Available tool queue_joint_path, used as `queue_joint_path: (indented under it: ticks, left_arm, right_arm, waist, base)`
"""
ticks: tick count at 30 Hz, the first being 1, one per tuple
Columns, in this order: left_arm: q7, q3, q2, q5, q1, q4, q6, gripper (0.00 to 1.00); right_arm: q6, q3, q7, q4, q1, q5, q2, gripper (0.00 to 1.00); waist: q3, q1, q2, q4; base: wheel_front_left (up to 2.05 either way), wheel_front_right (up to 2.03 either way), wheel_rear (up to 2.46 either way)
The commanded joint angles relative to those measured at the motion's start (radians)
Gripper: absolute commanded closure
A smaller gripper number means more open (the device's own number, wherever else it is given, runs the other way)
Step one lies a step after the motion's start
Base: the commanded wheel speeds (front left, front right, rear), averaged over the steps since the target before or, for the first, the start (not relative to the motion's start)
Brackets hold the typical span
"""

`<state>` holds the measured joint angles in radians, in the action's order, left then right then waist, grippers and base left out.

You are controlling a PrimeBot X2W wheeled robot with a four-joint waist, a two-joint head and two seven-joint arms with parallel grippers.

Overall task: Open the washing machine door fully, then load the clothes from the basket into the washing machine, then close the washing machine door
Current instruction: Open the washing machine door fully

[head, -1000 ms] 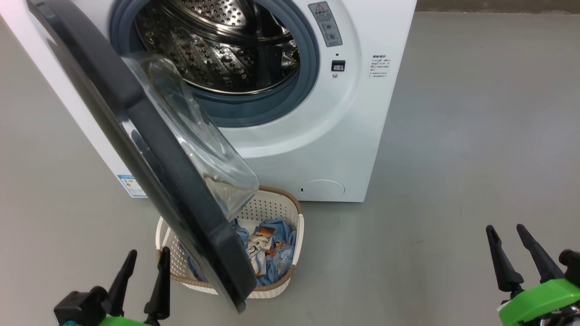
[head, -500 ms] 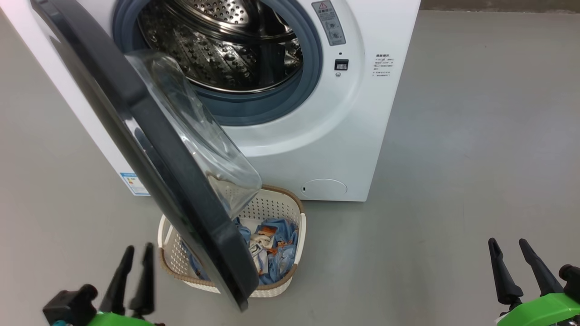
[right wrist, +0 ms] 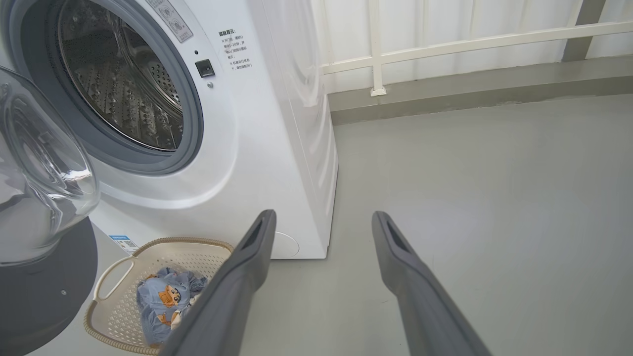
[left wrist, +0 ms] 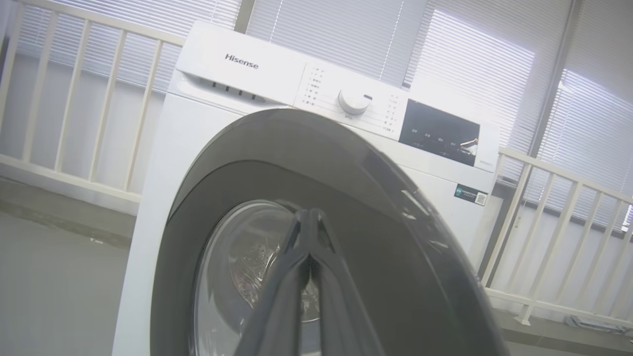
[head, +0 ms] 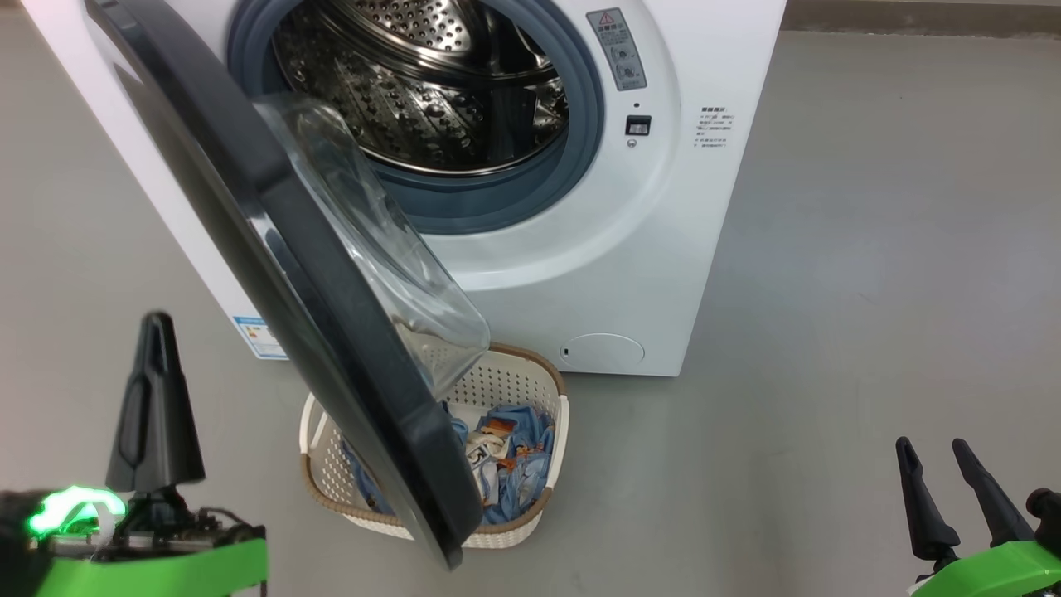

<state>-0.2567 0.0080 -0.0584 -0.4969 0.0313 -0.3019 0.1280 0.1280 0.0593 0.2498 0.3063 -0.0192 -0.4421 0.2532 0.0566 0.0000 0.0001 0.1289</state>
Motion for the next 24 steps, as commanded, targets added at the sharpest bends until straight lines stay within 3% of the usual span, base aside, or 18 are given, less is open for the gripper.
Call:
queue_joint_path:
  ticks: [1,5,9,16,20,24]
  left_arm:
    - [-0.005,0.027,-0.007,0.006,0.034,-0.042,0.003,1.0]
    - [-0.005,-0.085,-0.002,0.025,0.013,-0.149,0.003,1.0]
    - [-0.005,-0.264,-0.018,0.048,-0.008,-0.168,0.003,1.0]
    - [0.021,-0.521,-0.024,-0.004,-0.008,-0.025,0.003,1.0]
    - [0.017,-0.577,-0.024,-0.048,0.011,0.098,0.003,1.0]
    - [0.007,-0.561,-0.022,-0.075,0.037,0.213,0.003,1.0]
  right_arm:
    - [0.003,-0.016,0.012,-0.026,0.004,-0.001,0.017,0.0]
    - [0.003,-0.016,0.012,-0.029,0.005,-0.001,0.016,0.0]
    - [0.003,-0.018,0.012,-0.032,0.005,-0.002,0.014,0.0]
    - [0.003,-0.022,0.012,-0.035,0.004,-0.003,0.009,0.0]
    - [0.003,-0.031,0.012,-0.035,0.001,-0.005,0.006,0.0]
    - [0.003,-0.036,0.012,-0.036,0.0,-0.005,0.004,0.0]
  waist:
    - [-0.001,0.0,-0.0001,0.001]
    - [-0.002,0.0,-0.0001,0.001]
    - [-0.001,0.0,-0.0001,-0.001]
    - [0.001,0.0,-0.0001,-0.008]
    - [0.001,0.0,-0.0001,-0.016]
    - [0.001,0.0,-0.0001,-0.023]
  base:
    - [0.0,0.0,0.0]
    - [0.0,0.0,0.0]
    - [0.0,0.0,0.0]
    - [0.0,0.0,0.0]
    - [0.0,0.0,0.0]
    - [0.0,0.0,0.0]
